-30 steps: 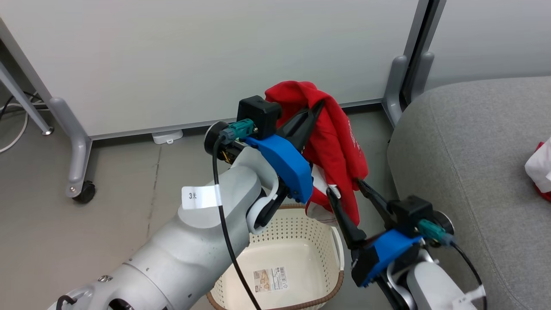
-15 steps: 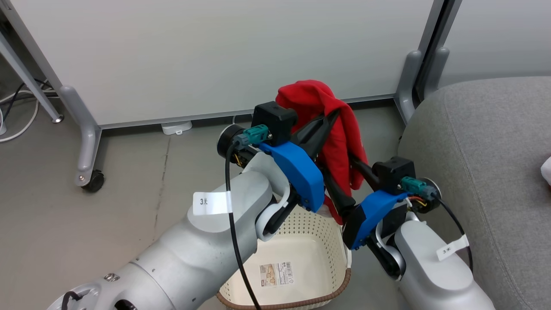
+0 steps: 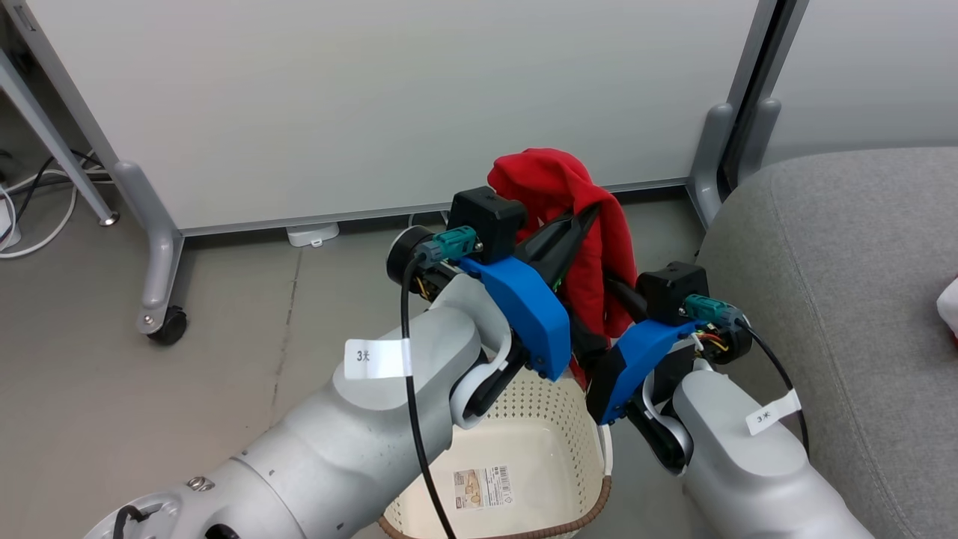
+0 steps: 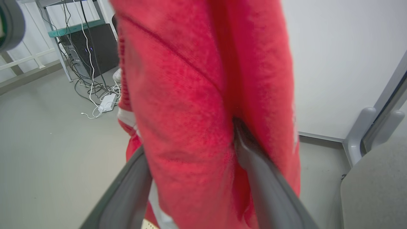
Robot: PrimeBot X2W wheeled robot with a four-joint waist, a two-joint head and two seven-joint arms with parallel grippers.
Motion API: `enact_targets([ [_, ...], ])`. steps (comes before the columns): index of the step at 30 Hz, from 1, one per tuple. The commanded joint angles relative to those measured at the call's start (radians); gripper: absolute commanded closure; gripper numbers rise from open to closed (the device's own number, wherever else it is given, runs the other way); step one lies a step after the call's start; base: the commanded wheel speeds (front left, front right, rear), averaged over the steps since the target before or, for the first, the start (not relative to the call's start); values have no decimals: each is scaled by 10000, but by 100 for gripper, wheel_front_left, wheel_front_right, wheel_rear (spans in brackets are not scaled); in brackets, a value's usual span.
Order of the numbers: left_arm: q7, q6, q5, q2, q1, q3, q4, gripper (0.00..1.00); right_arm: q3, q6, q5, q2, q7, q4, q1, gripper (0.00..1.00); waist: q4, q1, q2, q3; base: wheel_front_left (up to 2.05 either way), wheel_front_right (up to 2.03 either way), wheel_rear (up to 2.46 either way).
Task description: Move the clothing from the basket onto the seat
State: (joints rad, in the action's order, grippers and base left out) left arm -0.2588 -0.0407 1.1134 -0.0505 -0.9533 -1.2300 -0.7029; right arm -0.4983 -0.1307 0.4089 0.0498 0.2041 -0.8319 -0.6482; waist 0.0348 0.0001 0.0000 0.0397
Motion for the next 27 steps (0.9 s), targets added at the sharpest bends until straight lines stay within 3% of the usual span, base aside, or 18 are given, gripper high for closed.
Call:
enact_targets([
  [1, -73, 20, 35, 1, -10, -26, 23, 100, -97, -1, 102, 11, 80, -99, -177, 3, -1, -1, 0, -21, 0, 0, 0],
  [3, -73, 37, 81, 1, 8, -63, 11, 100, -254, -1, 260, 11, 143, -218, -247, 100, -8, -1, 0, -44, 0, 0, 0],
  [25, -78, 103, 29, 0, -84, -40, -246, 100, -893, -1, 937, 11, 570, -946, -732, 100, -140, -1, 0, -17, 0, 0, 0],
  [26, -76, 108, -3, 0, -66, -19, -269, 80, -904, -1, 964, 11, 582, -957, -737, 100, -141, -1, 0, -12, 0, 0, 0],
  [27, -77, 117, -60, 0, -52, -19, -305, 54, -914, -1, 984, 11, 590, -969, -744, 100, -144, -1, 0, -6, 0, 0, 0],
])
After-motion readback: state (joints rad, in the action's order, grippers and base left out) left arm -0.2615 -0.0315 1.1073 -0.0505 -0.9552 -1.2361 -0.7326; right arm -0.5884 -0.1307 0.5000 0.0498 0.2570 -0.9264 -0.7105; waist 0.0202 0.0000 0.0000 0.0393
